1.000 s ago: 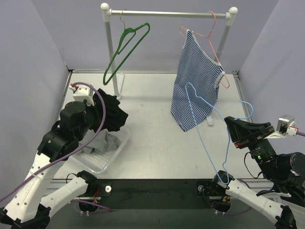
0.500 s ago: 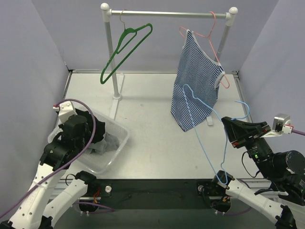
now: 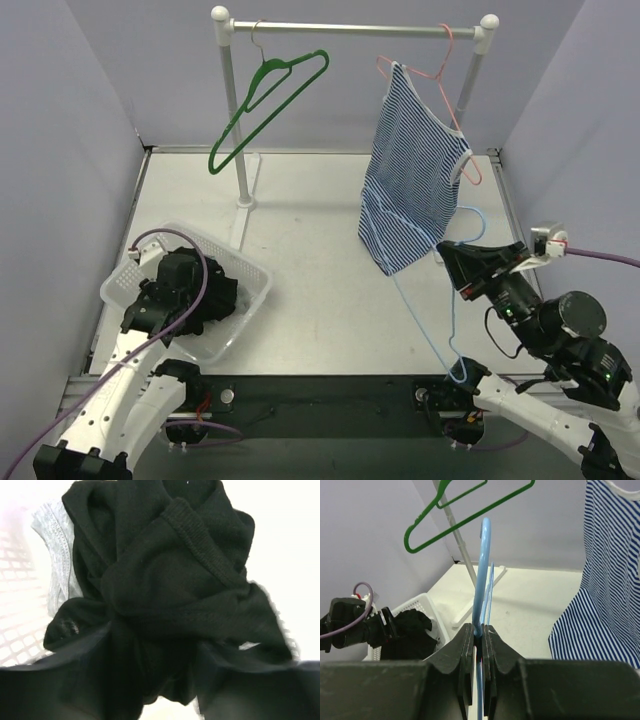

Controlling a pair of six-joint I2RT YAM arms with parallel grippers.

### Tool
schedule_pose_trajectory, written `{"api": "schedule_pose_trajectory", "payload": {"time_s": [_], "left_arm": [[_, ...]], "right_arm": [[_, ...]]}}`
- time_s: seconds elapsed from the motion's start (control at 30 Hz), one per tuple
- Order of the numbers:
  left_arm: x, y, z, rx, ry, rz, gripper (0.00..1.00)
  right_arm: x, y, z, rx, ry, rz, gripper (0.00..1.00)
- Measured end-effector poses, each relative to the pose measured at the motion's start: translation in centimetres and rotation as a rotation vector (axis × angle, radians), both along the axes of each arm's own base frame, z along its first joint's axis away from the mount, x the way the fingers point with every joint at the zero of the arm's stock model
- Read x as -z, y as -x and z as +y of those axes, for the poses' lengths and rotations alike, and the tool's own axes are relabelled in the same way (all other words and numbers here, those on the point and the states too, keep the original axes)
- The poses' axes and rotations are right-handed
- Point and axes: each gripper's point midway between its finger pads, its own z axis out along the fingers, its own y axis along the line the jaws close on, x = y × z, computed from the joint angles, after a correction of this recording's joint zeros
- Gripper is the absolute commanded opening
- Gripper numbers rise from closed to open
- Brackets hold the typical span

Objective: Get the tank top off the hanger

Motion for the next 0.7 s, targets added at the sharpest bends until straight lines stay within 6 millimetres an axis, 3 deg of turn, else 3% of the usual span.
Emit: {"api": "schedule_pose_trajectory", "payload": {"time_s": [0.03, 0.13, 0.33, 0.47, 0.7], "left_arm": [[0.0, -0.2, 0.0, -0.011, 0.013, -0.005, 0.89], [-0.1, -0.4, 0.0, -0.009, 0.026, -0.003, 0.97], [-4.0, -1.6, -0.6, 0.069, 0.021, -0.082, 0.97], [-5.8, -1.5, -0.7, 0.094, 0.018, -0.146, 0.97], [-6.8, -1.5, -1.8, 0.173, 0.038, -0.180, 0.97]], "right_arm": [[0.3, -0.4, 0.5, -0.003, 0.018, 0.011, 0.00], [1.5, -1.6, 2.4, -0.021, 0.089, 0.036, 0.00], [3.4, -5.2, 6.7, -0.038, 0.262, 0.094, 0.00], [2.4, -8.1, 8.9, -0.028, 0.321, 0.094, 0.00], [-0.3, -13.8, 8.3, 0.055, 0.280, 0.103, 0.00]]}}
